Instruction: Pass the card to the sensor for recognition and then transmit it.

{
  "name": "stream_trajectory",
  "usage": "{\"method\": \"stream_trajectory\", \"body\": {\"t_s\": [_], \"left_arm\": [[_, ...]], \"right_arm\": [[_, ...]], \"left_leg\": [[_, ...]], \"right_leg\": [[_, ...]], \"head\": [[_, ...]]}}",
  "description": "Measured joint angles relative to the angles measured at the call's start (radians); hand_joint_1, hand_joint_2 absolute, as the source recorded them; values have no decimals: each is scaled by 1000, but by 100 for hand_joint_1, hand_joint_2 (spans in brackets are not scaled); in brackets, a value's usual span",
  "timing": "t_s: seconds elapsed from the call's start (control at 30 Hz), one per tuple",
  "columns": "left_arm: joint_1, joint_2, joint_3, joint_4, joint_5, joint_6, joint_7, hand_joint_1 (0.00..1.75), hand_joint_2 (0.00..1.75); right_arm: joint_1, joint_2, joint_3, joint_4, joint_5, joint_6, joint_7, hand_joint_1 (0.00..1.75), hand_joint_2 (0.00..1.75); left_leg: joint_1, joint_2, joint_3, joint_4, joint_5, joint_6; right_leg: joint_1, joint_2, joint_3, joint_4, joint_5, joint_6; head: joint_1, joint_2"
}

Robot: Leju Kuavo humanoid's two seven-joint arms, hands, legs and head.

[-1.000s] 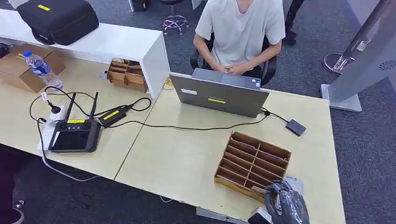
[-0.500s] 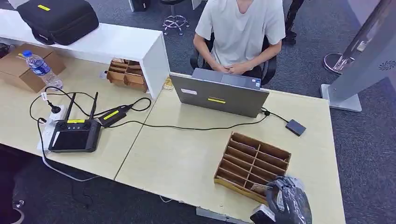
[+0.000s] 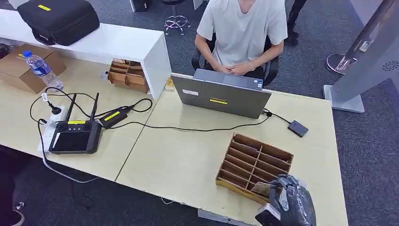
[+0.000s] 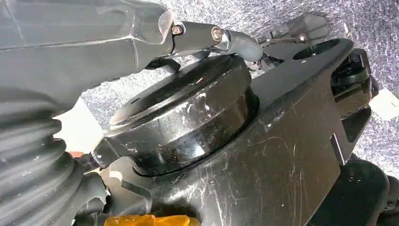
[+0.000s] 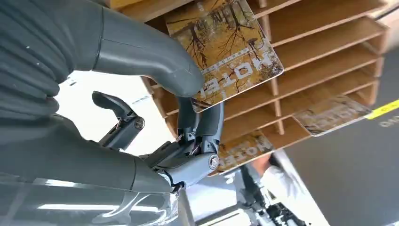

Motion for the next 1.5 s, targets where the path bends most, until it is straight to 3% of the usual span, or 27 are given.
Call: {"method": "stream_trajectory", "body": {"t_s": [0.23,0.77,1.1,1.5], "left_arm": [[-1,0,0,0,-16,-1,2,0,175],[-7,0,0,0,-59,-6,12,0,175],[-18,1,0,0,-129,-11,23,0,175],[-43,0,0,0,-218,-25,55,0,175]], "right_arm": [[-20,31,-34,-34,-84,47,-51,175,175],[-128,75,-80,-60,-152,81,-69,175,175],[-355,89,-109,-13,-114,70,-11,175,175],[-693,103,-102,233,106,13,111,175,175]], "left_leg": [[0,0,0,0,0,0],[0,0,0,0,0,0],[0,0,0,0,2,0],[0,0,0,0,2,-1]], "right_leg": [[0,0,0,0,0,0],[0,0,0,0,0,0],[0,0,0,1,1,0],[0,0,0,2,1,-1]], "head": [[0,0],[0,0],[0,0],[0,0]]}}
